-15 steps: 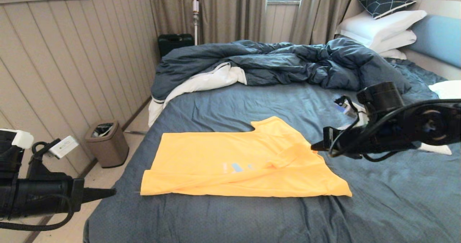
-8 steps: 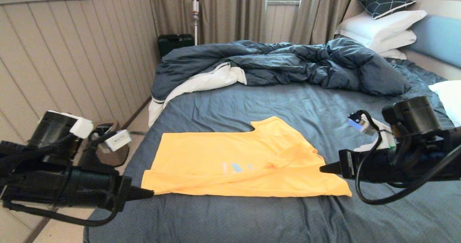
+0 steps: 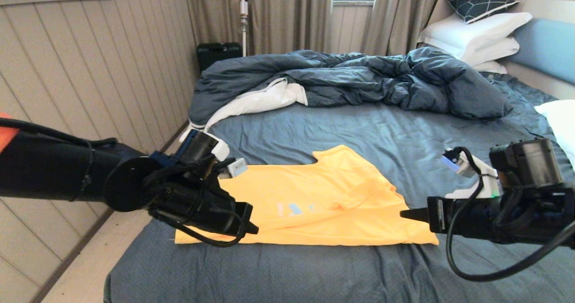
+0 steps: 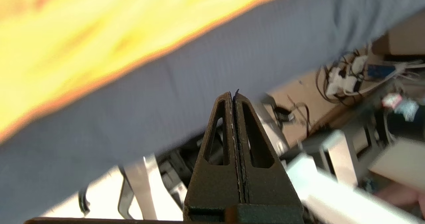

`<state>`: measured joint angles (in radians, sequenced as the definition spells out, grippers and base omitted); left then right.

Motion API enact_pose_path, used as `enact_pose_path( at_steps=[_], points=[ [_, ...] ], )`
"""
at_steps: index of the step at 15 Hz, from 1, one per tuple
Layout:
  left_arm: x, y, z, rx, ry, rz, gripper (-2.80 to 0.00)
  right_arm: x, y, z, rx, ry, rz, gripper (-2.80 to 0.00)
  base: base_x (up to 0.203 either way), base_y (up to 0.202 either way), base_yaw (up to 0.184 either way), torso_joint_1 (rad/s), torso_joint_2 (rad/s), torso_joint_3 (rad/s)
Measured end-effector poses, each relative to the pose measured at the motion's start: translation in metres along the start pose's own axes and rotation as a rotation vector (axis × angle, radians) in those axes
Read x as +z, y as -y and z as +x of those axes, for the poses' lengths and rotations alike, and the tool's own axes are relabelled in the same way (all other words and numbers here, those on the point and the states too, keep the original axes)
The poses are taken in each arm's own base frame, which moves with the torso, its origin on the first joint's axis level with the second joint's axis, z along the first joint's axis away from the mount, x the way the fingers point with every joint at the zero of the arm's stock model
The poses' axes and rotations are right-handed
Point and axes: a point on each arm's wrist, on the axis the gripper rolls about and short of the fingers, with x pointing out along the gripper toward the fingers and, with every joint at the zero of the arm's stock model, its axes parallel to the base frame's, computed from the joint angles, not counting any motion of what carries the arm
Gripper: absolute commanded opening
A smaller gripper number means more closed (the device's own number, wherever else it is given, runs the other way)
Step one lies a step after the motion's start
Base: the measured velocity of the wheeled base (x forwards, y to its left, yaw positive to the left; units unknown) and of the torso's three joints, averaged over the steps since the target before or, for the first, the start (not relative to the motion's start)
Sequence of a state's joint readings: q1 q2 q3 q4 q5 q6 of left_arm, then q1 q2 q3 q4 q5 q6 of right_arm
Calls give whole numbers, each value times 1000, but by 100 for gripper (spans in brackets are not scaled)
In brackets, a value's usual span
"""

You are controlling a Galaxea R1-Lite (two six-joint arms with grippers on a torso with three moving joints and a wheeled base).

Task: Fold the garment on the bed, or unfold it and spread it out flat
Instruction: Fold the yellow T-shirt

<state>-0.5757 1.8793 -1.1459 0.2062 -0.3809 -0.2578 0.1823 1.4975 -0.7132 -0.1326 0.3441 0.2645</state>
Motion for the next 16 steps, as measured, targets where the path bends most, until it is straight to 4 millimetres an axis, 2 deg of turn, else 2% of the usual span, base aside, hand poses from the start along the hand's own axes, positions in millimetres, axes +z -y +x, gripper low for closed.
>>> enact_pose_path(
  at_steps=[4, 8, 12, 16],
  points=[
    [25, -2, 40, 4, -27, -6, -280, -3, 3, 0, -6, 4, 6, -280, 0, 0, 0, 0, 0, 0],
    [34, 9, 73, -8, -65, 6, -280, -5, 8, 1, -15, 17, 13, -280, 0, 0, 0, 0, 0, 0],
    [39, 25, 97, -31, -80, 8, -280, -7, 11, 2, -23, 8, 22, -280, 0, 0, 0, 0, 0, 0],
    [47, 26, 117, -36, -79, -4, -280, -7, 12, 3, -18, 18, 19, -280, 0, 0, 0, 0, 0, 0]
  ],
)
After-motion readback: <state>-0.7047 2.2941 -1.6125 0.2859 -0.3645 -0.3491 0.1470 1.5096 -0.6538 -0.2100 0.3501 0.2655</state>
